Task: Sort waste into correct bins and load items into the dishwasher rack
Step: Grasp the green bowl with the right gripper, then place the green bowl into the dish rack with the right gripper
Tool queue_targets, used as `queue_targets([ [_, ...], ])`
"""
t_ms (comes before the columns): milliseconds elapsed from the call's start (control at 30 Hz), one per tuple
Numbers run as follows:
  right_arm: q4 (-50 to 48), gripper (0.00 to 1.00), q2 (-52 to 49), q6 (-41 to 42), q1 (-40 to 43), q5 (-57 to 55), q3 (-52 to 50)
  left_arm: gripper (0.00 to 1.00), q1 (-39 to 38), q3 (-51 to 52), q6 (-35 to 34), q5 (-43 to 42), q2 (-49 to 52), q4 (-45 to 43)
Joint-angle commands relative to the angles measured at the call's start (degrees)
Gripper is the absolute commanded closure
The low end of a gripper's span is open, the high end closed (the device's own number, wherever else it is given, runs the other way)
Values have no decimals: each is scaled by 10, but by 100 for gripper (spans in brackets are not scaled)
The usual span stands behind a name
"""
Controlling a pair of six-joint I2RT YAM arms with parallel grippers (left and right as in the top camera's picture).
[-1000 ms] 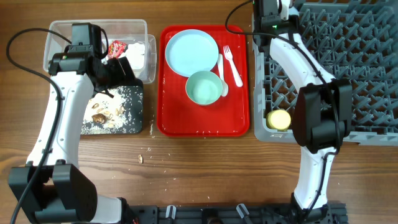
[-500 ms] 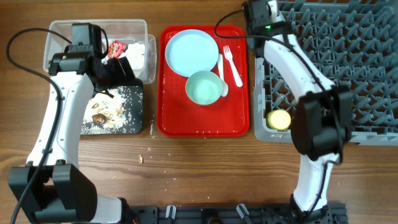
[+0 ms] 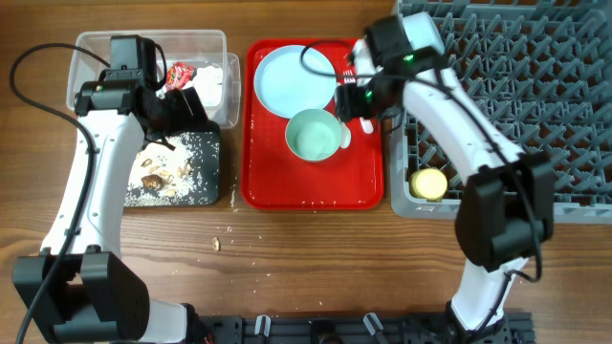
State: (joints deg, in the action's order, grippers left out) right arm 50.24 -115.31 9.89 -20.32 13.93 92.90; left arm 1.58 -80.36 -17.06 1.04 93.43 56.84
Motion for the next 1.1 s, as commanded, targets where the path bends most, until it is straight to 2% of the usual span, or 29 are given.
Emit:
queue_targets([
  [0,-14,33,-33,8,-31,33,-16,0,2,-7,1,3,-5,0],
  [133,-4,41,-73,23,-40,31,-15,0,2,-7,1,3,-5,0],
  [233,0,54,-75,27,-33,31,-14,0,2,-7,1,3,-5,0],
  [333,0,63,-75,36,-32,29,-14,0,2,-7,1,3,-5,0],
  [433,1,95,-73,36,-32,24,-14,0,2,-7,1,3,-5,0],
  [667,70,95,10,15,-16,-57,27,0,2,-7,1,3,-5,0],
  [767,95,96,103,9,19,-133,39,0,2,-7,1,3,-5,0],
  [833,102,96,161,50,48,-230,39,0,2,-7,1,3,-5,0],
  [900,113,96,213,116,75,-379,39,0,2,-7,1,3,-5,0],
  [1033,148,96,243,202,82,-581,39,0,2,-7,1,3,-5,0],
  [1067,155,96,242,212,82,-598,38,0,2,-7,1,3,-5,0],
])
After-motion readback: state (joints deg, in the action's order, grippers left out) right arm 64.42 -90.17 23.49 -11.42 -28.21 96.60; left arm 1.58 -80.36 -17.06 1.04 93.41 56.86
